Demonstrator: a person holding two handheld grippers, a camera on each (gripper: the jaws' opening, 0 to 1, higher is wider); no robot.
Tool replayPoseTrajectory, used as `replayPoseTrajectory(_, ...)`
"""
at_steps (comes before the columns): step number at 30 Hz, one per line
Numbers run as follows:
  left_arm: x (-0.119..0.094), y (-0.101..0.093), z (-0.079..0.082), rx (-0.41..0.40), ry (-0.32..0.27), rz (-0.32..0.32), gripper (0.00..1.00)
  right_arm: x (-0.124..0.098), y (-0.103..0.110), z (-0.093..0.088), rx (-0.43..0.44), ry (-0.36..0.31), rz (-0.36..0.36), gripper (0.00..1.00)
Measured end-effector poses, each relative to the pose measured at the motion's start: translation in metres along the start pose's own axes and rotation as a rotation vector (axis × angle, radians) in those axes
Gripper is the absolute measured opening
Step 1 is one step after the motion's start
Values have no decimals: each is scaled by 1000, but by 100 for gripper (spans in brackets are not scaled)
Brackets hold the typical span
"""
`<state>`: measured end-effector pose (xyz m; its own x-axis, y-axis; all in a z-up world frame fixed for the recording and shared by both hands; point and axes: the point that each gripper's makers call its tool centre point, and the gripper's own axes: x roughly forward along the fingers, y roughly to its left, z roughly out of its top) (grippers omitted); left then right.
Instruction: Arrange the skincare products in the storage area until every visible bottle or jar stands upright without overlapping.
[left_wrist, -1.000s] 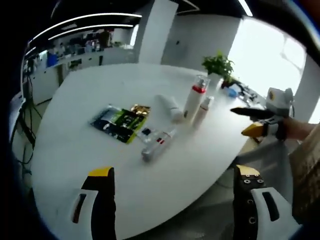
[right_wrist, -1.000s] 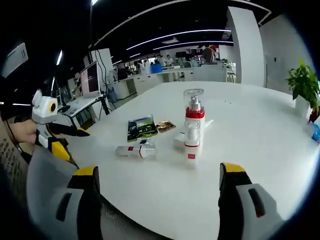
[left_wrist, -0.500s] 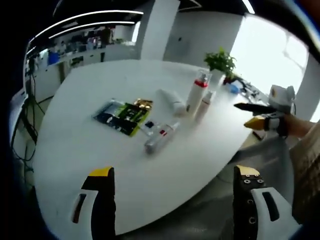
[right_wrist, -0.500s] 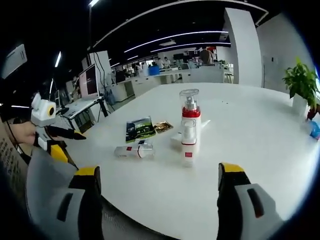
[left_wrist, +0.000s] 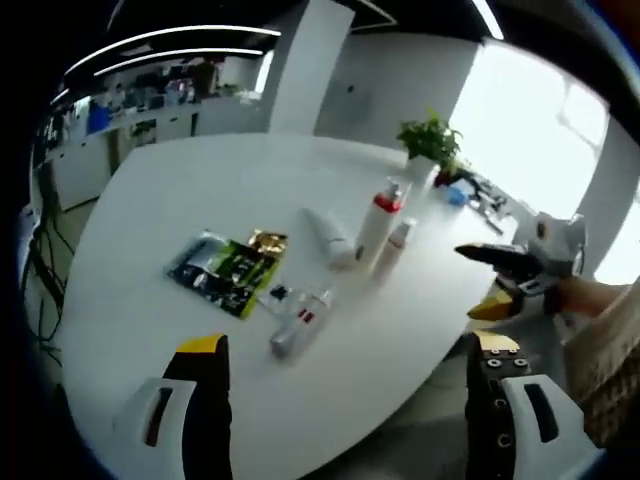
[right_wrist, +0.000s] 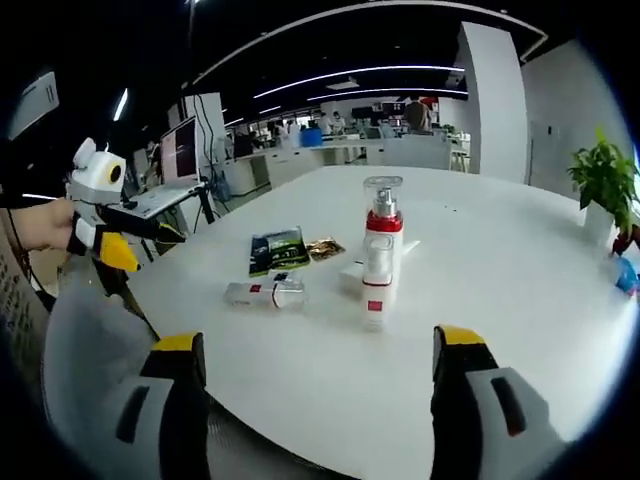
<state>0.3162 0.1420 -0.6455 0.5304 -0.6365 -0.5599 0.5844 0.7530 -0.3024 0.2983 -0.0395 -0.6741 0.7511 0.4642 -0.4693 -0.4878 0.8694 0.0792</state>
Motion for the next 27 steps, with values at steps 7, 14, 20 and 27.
replayPoseTrajectory(7, 25, -6, 34, 84, 25, -34, 97, -2, -6, 2, 33, -18, -17, 92)
replayPoseTrajectory(14, 49, -16, 64, 153, 61, -84, 97, -3, -8, 2, 31, -23, -31, 91)
replayPoseTrajectory(20, 73, -24, 100, 150, 54, -130, 97, -4, -12, 3, 40, -28, -48, 91)
replayPoseTrajectory(27, 104, -24, 130, 207, 122, -143, 95, -4, -17, 3, 57, -33, -66, 90)
